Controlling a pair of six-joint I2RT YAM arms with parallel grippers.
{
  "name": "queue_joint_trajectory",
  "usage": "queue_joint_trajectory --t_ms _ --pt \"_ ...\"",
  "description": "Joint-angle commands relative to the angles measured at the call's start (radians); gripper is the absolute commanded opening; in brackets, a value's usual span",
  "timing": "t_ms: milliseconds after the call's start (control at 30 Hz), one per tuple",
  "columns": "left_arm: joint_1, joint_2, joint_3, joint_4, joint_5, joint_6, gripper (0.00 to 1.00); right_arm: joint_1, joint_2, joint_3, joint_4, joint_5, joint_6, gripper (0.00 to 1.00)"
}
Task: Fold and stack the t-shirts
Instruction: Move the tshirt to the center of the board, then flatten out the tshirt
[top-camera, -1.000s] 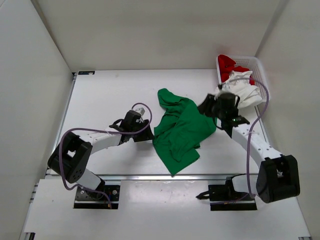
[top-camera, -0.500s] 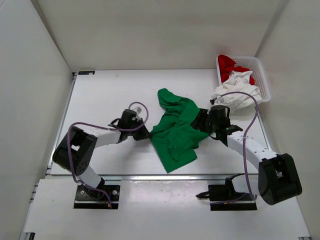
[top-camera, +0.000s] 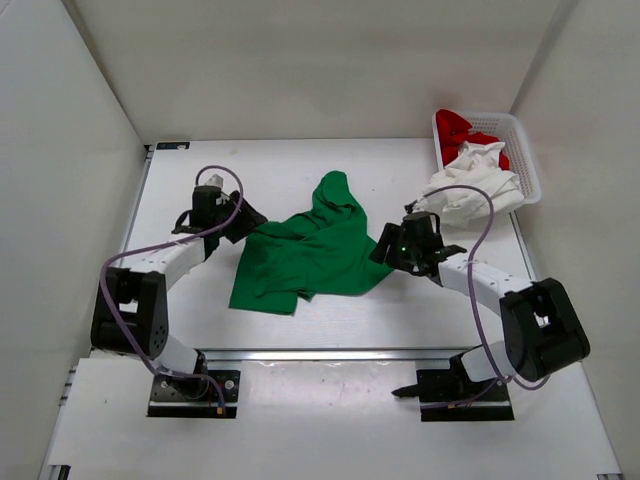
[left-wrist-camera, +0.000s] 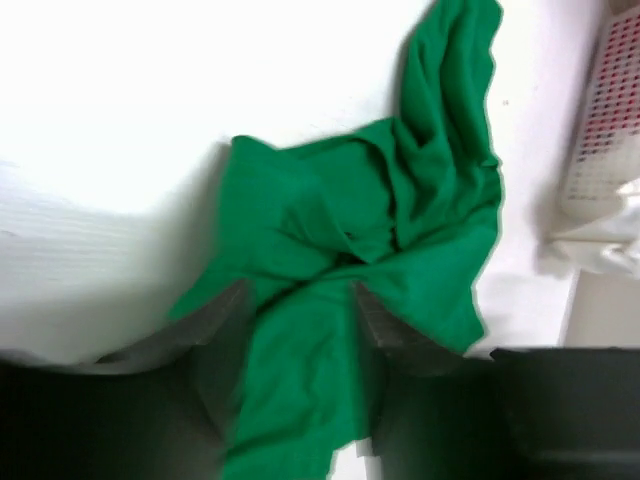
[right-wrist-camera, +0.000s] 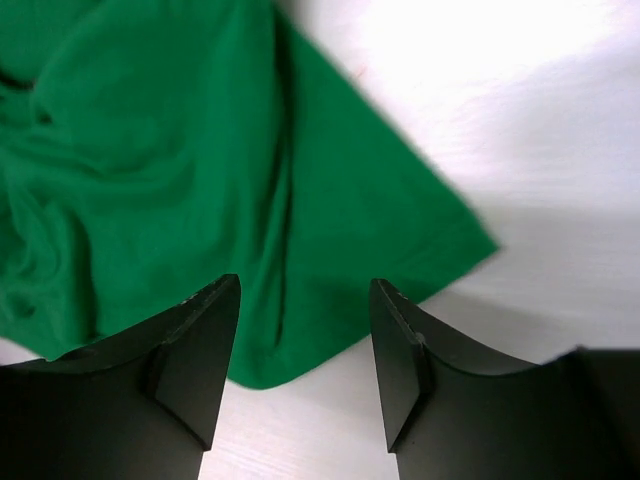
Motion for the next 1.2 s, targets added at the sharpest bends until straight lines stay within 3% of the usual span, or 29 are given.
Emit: queue_joint_trajectory --t_ms 0,33,100,133,267,467,633,800,1033,1167 --pt "0.032 -0.058 -0.01 -0.092 -0.057 0.038 0.66 0.043 0.02 -0.001 0.053 -0.006 0.062 0.52" --pt "0.051 -0.107 -0.065 -0.089 -0.06 0.03 0.74 0.054 0.014 -0.022 0.053 -0.001 0.077 0.52" --pt "0.134 -0.168 -0.139 -0.096 -0.057 0.021 0.77 0.072 -0.015 -0.063 0.051 0.035 0.109 0.52" --pt "0.132 -0.276 -0.275 -0.18 -0.071 0.061 0.71 0.131 -0.099 -0.138 0.091 0.041 0.175 0.55" --pt "0.157 -0.403 -0.43 -0.242 -0.094 0.053 0.58 0.192 -0.129 -0.192 0.12 0.06 0.213 0.55" --pt "0.177 -0.497 -0.485 -0.331 -0.19 0.014 0.45 0.219 -0.129 -0.226 0.162 0.04 0.224 0.55" --pt "0.175 -0.506 -0.528 -0.357 -0.23 0.026 0.46 0.244 -0.116 -0.242 0.203 0.034 0.241 0.55" --pt "0.068 -0.54 -0.539 -0.386 -0.229 0.001 0.45 0.238 -0.092 -0.236 0.229 0.022 0.227 0.55" --pt "0.071 -0.563 -0.562 -0.409 -0.178 0.013 0.27 0.27 -0.044 -0.206 0.258 0.029 0.233 0.55" --pt "0.074 -0.568 -0.571 -0.366 -0.132 0.0 0.06 0.278 0.005 -0.197 0.295 0.015 0.269 0.55"
